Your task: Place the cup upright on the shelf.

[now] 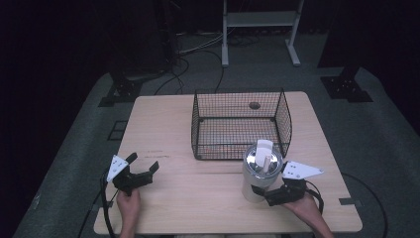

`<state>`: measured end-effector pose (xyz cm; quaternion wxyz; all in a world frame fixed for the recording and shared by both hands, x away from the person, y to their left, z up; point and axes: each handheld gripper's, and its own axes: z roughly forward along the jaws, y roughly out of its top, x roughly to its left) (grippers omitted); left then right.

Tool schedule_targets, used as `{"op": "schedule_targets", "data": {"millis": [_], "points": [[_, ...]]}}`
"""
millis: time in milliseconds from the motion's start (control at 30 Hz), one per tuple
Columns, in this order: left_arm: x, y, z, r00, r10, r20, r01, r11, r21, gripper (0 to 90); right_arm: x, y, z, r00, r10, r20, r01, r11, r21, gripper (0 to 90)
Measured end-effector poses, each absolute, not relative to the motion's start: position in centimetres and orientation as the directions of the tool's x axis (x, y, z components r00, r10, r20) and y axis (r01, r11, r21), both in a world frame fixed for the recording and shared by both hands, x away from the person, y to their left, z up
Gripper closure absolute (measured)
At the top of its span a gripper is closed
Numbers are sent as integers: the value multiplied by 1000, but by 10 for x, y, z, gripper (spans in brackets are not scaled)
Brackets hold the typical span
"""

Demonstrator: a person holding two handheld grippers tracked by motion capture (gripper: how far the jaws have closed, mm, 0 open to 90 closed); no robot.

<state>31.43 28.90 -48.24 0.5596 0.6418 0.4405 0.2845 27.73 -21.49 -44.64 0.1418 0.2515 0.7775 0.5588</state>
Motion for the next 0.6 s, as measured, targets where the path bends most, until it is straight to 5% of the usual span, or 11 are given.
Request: {"op": "schedule_targets", "data": {"millis": [600], "points": [[314, 289, -482, 451, 883, -128, 247, 14, 969, 0, 279, -210, -448, -830, 557, 43, 209, 239, 948, 84]]}}
